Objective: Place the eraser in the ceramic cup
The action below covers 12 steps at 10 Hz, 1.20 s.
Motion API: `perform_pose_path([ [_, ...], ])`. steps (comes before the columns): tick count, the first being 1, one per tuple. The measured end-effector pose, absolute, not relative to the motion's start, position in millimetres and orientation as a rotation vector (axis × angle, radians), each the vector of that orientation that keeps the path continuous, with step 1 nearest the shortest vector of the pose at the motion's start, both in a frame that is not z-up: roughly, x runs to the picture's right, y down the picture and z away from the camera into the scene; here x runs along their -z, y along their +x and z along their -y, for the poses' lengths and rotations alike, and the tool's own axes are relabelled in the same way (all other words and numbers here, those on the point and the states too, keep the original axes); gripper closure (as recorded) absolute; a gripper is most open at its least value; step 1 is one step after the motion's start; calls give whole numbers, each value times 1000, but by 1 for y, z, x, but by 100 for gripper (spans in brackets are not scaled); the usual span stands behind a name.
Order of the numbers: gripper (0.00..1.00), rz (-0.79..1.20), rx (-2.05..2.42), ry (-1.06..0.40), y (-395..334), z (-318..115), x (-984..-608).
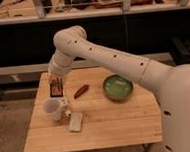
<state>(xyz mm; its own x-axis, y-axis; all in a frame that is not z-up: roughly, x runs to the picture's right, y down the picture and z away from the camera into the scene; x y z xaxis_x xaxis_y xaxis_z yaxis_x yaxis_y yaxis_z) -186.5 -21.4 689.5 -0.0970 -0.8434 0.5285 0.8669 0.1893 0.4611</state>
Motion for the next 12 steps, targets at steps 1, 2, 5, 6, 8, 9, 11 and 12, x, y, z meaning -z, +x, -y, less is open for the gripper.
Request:
perform_pose_path([
  [1, 100, 852, 1437, -33, -185, 20, -689],
  [2, 100, 859, 1438, -34, -185, 19, -690],
  [5, 100, 971, 1600, -96, -217, -23, -691],
  [6, 100, 1005, 1646, -116, -227, -35, -691],
  [8, 100, 1047, 1731, -157, -245, -51, -694],
  [9, 100, 1052, 1763, -183, -254, -57, -700],
  [11, 100, 1025, 1784, -220, -262, -62, -717],
  [12, 100, 1007, 1788, -229, -264, -63, -725],
])
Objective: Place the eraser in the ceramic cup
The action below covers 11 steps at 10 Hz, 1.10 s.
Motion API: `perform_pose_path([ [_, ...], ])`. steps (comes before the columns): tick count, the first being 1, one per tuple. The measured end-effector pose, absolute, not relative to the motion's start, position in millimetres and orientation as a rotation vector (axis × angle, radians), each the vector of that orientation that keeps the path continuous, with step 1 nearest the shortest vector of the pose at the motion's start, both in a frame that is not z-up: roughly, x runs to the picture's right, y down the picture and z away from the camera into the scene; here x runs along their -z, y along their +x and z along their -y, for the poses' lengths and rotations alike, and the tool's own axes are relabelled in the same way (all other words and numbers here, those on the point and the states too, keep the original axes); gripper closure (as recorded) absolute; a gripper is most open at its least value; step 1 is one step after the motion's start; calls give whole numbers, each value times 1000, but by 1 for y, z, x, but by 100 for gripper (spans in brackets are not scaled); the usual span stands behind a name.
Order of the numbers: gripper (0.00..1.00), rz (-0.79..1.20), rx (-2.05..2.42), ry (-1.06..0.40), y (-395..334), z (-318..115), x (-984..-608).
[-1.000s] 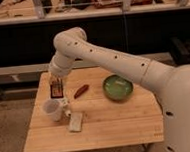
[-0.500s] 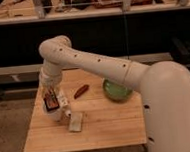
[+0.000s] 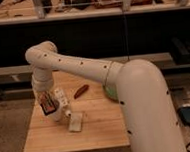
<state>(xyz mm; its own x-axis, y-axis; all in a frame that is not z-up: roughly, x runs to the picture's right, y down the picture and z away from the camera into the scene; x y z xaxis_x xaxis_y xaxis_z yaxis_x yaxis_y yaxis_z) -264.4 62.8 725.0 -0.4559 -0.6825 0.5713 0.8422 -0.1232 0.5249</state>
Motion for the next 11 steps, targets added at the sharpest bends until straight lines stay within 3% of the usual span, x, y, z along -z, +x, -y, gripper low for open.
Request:
perform_pose_path([
  [4, 96, 967, 1799, -253, -265, -74, -745],
  [11, 28, 909, 1808, -281, -253, -86, -756],
])
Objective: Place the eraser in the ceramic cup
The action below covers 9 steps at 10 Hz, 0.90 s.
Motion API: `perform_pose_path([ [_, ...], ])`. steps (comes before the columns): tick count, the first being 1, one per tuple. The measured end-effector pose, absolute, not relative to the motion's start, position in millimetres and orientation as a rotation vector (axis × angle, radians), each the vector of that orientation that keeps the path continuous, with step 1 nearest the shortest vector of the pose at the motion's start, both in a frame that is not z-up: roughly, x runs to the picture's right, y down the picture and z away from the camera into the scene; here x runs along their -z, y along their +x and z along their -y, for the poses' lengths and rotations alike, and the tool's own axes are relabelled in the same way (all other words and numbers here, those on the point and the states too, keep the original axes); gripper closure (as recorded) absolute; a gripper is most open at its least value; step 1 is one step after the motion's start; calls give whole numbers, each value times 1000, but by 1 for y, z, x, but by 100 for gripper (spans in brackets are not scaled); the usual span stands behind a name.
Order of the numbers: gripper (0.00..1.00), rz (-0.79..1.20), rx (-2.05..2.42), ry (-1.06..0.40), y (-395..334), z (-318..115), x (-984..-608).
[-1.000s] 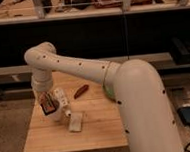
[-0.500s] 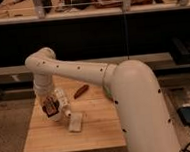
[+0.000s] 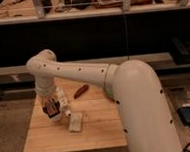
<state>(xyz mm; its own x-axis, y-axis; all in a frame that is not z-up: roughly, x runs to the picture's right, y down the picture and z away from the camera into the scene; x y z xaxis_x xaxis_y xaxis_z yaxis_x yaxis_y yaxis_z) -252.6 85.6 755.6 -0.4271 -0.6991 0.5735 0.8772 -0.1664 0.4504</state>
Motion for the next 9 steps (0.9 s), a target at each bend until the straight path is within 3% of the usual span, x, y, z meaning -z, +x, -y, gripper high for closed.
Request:
perform_pose_path([
  [2, 20, 897, 1805, -270, -254, -82, -753],
  [9, 20, 846, 1707, -258, -217, -49, -748],
])
